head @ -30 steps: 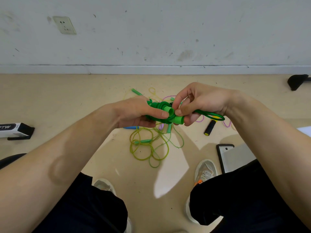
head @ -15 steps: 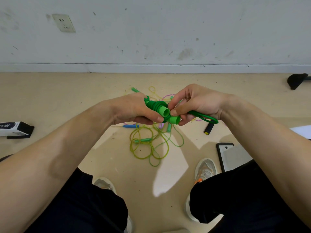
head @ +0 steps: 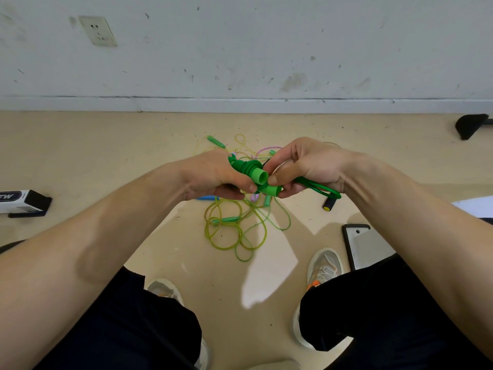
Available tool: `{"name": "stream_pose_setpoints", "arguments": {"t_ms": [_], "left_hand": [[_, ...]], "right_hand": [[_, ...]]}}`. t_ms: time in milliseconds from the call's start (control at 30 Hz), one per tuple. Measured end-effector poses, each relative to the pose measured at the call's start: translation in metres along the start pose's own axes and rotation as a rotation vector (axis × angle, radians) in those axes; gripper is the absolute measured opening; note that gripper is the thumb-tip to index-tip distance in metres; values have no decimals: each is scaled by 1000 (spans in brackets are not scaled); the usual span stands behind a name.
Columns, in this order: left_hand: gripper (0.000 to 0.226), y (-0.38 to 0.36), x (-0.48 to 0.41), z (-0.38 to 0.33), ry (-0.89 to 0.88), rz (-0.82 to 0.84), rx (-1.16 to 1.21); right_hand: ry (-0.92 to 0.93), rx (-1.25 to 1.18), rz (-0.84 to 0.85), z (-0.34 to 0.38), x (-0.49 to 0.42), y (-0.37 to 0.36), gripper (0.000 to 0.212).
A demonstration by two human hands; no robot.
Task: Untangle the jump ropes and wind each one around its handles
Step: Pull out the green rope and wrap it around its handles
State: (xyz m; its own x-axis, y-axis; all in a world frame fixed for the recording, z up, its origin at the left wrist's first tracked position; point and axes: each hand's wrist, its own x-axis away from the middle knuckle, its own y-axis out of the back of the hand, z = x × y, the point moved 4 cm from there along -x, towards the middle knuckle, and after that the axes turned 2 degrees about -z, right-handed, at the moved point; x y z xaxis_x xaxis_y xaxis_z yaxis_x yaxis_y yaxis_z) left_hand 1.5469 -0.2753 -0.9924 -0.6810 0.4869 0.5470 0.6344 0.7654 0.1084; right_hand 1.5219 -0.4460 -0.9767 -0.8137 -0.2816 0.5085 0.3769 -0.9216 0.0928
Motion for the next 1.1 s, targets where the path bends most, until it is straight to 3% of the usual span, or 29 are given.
{"name": "stream_pose_setpoints", "arguments": {"t_ms": [300, 567, 700, 833, 933, 1033, 1100], "left_hand": [[26, 2, 0, -5, -104, -30, -168], [44, 6, -3, -3, -155, -120, -227], [68, 5, -4, -2, -179, -150, -232], [84, 8, -6, -4, -254, -204, -481], [83, 5, -9, -1, -305, -196, -637], [75, 0, -12, 1, -374, -178, -719], [73, -3, -12, 0, -405, -176, -789]], "right_hand": [[-49, -29, -35, 0, -1, -2, 18], [47, 47, -163, -1, -4, 0, 17], [52, 67, -148, -6, -7, 2, 12], [136, 294, -75, -7, -11, 10, 11], [188, 579, -17, -9, -18, 9, 13], [116, 817, 92, -15, -20, 10, 15], [13, 770, 162, -19, -17, 14, 19]]}}
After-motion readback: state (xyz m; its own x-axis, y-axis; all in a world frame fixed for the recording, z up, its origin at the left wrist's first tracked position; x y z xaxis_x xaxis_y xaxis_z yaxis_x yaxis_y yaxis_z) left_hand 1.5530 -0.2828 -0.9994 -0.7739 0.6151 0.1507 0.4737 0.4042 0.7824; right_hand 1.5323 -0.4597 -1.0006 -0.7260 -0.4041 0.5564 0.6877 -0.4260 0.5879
